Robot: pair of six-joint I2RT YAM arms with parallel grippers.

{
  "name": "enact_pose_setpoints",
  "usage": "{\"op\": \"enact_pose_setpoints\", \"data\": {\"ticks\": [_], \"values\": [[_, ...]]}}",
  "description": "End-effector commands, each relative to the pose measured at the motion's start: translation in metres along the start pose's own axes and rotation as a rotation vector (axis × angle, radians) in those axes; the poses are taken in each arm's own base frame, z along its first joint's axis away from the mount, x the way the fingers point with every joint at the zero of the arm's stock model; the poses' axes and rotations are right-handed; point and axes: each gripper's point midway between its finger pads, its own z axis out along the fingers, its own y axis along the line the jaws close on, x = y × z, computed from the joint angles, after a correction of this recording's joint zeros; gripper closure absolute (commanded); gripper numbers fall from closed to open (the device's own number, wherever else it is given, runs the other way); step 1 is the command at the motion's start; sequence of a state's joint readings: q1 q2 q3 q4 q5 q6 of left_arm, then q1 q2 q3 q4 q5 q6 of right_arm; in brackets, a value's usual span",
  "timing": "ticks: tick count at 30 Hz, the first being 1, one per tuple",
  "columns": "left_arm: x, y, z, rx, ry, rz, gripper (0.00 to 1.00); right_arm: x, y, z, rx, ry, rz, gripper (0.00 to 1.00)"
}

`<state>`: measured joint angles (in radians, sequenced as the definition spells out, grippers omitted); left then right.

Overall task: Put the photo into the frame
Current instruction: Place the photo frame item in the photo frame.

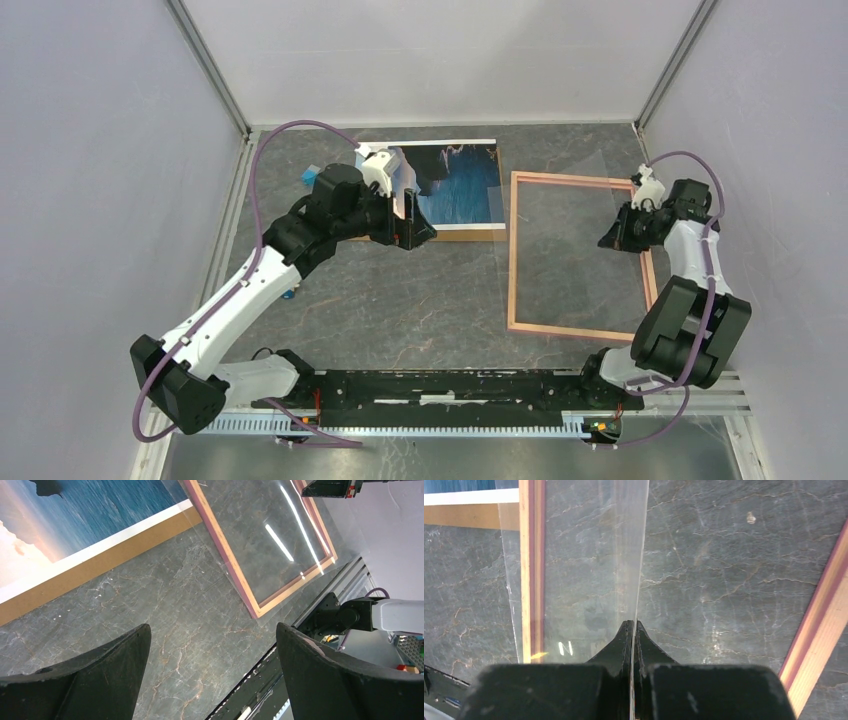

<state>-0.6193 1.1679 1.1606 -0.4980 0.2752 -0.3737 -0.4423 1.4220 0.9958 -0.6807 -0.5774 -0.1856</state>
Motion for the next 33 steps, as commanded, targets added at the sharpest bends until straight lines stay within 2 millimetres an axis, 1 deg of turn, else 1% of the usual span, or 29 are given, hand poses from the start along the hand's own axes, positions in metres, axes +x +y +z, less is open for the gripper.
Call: {"op": "enact_pose_setpoints", "data": {"ticks": [1, 5, 13, 20, 23, 27, 33], "values": [[-0.006, -0.003, 0.003, 0.024, -0.023, 0.059, 0.00, -0.030, -0.024, -0.008, 0.050, -0.098, -0.066, 1.00], [-0.001, -0.001, 0.009, 0.025, -0.002, 0.052, 0.00, -0.031, -0.029, -0.007, 0.040, -0.122, -0.057, 1.00], [0.003, 0.001, 0.015, 0.028, 0.019, 0.042, 0.00, -0.032, -0.033, -0.004, 0.015, -0.138, -0.032, 1.00], [0.004, 0.001, 0.016, 0.030, 0.018, 0.035, 0.00, -0.027, -0.037, -0.008, 0.024, -0.167, 0.019, 1.00], [0.004, 0.000, 0.016, 0.036, 0.019, 0.033, 0.00, -0.025, -0.035, -0.009, 0.022, -0.174, 0.017, 1.00], [0.006, -0.002, 0.017, 0.047, 0.024, 0.029, 0.00, -0.021, -0.034, -0.008, 0.013, -0.155, 0.017, 1.00], [0.006, -0.004, 0.018, 0.062, 0.027, 0.023, 0.00, -0.013, -0.038, -0.010, 0.030, -0.100, 0.008, 1.00]]}}
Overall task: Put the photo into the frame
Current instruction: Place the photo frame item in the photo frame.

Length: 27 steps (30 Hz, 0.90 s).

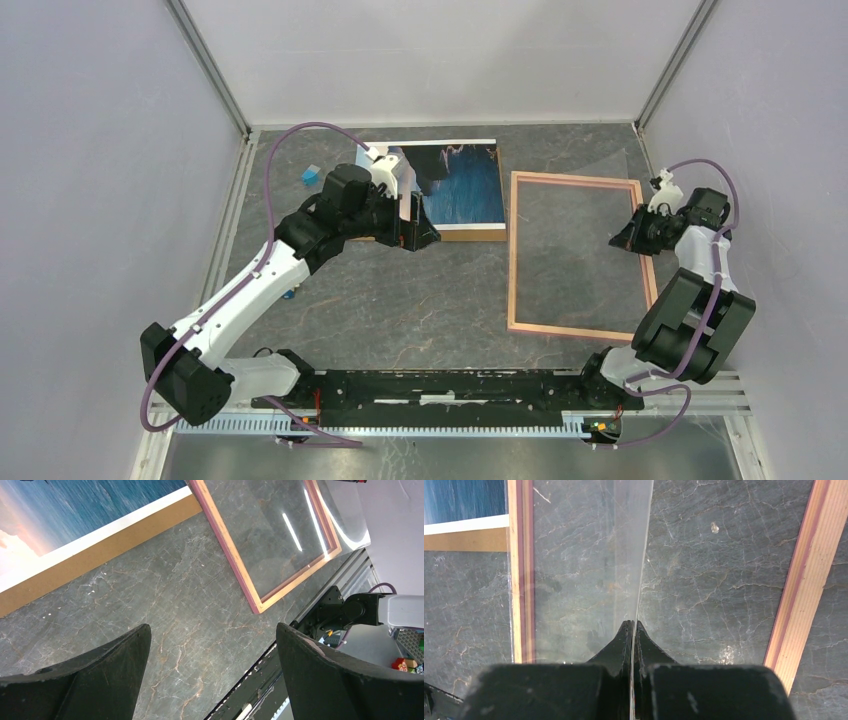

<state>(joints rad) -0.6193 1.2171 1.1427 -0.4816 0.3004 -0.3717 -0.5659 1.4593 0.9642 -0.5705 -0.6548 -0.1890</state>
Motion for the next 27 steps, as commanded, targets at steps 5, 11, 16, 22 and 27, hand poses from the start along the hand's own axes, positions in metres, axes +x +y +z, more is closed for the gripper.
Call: {"op": "enact_pose_setpoints", "data": {"ticks": [5, 11, 16, 22, 27], "values": [[-0.005, -0.012, 0.004, 0.067, -0.021, 0.032, 0.00, -0.005, -0.009, -0.011, 0.060, 0.011, -0.066, 1.00], [-0.002, -0.013, 0.006, 0.073, -0.011, 0.030, 0.00, -0.009, -0.015, -0.013, 0.092, 0.018, -0.084, 1.00], [-0.002, -0.013, 0.007, 0.074, -0.006, 0.029, 0.00, -0.013, -0.016, -0.013, 0.092, 0.013, -0.095, 1.00], [0.000, -0.013, 0.009, 0.075, 0.002, 0.027, 0.00, -0.016, -0.017, -0.012, 0.090, 0.013, -0.098, 1.00], [0.000, -0.012, 0.010, 0.073, 0.004, 0.026, 0.00, -0.017, -0.021, -0.013, 0.105, 0.015, -0.097, 1.00]]}}
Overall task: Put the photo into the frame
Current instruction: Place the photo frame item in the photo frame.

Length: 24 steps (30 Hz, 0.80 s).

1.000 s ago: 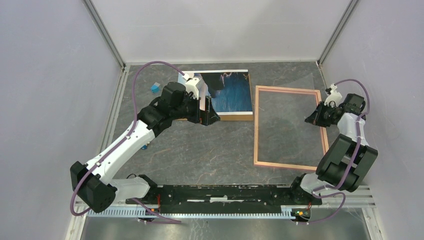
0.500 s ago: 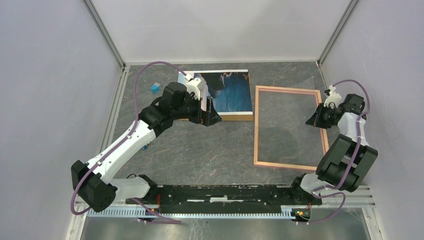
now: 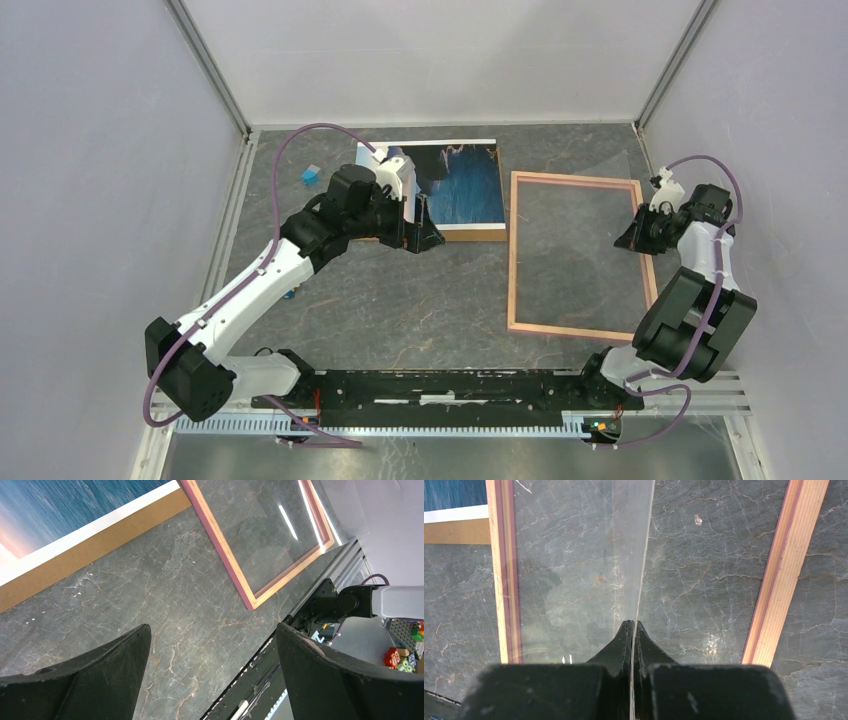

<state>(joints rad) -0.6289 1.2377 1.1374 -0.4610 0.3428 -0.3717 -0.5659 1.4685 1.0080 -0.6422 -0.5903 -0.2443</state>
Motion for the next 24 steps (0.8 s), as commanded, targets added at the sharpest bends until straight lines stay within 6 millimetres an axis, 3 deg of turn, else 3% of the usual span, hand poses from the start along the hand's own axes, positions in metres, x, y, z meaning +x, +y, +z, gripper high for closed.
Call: {"op": "enact_pose_setpoints", "data": {"ticks": [1, 24], "values": [[-0.0048, -0.0050, 0.0033, 0.030, -0.020, 0.024, 0.00, -0.0182, -0.0134, -0.0064, 0.057, -0.032, -0.061, 1.00], [-0.0035, -0.0069, 0.0032, 0.041, -0.014, 0.026, 0.00, -0.0186, -0.0194, -0.0091, 0.083, -0.032, -0.050, 1.00]]}}
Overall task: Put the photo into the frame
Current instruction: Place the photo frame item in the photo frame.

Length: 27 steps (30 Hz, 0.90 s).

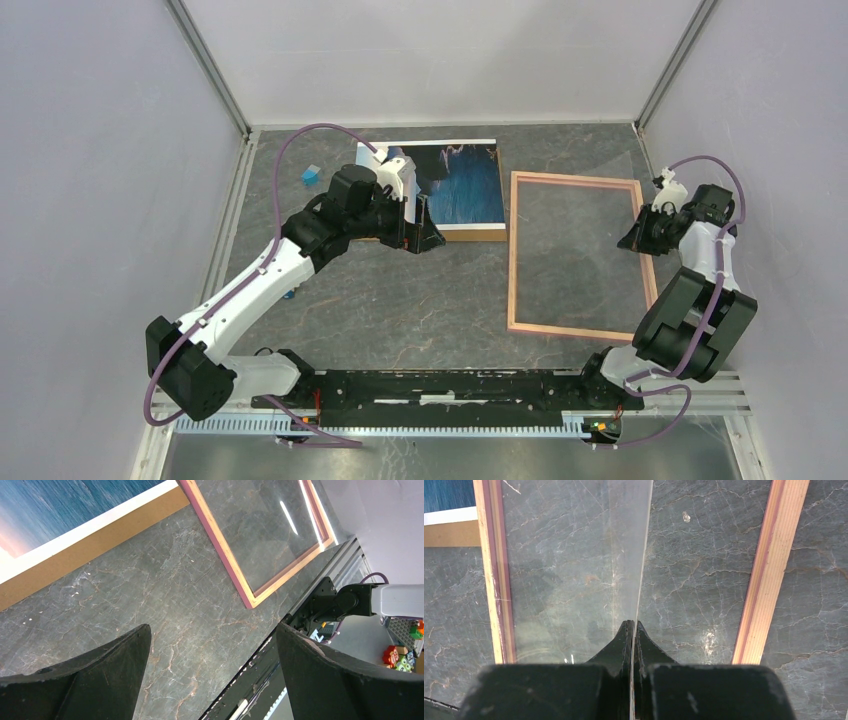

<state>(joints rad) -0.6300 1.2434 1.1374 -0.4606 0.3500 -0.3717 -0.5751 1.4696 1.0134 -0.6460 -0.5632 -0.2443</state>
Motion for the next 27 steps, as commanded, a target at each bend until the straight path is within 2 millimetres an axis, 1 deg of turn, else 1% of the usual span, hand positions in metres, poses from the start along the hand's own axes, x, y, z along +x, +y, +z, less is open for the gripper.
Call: {"op": "enact_pose_setpoints", "data": {"ticks": [1, 11, 17, 21, 27], "values": [[-0.005, -0.006, 0.002, 0.034, -0.023, 0.027, 0.00, -0.018, -0.013, -0.007, 0.053, -0.038, -0.055, 1.00], [-0.006, -0.008, 0.000, 0.041, -0.027, 0.030, 0.00, -0.013, -0.008, -0.006, 0.040, -0.053, -0.046, 1.00], [-0.006, -0.009, -0.001, 0.045, -0.027, 0.030, 0.00, -0.007, -0.002, -0.004, 0.025, -0.074, -0.025, 1.00], [-0.006, -0.011, 0.000, 0.051, -0.027, 0.031, 0.00, 0.001, 0.004, 0.000, 0.004, -0.082, -0.003, 1.00], [-0.004, -0.012, 0.000, 0.053, -0.025, 0.031, 0.00, 0.004, 0.003, -0.002, 0.025, -0.091, -0.001, 1.00]]}}
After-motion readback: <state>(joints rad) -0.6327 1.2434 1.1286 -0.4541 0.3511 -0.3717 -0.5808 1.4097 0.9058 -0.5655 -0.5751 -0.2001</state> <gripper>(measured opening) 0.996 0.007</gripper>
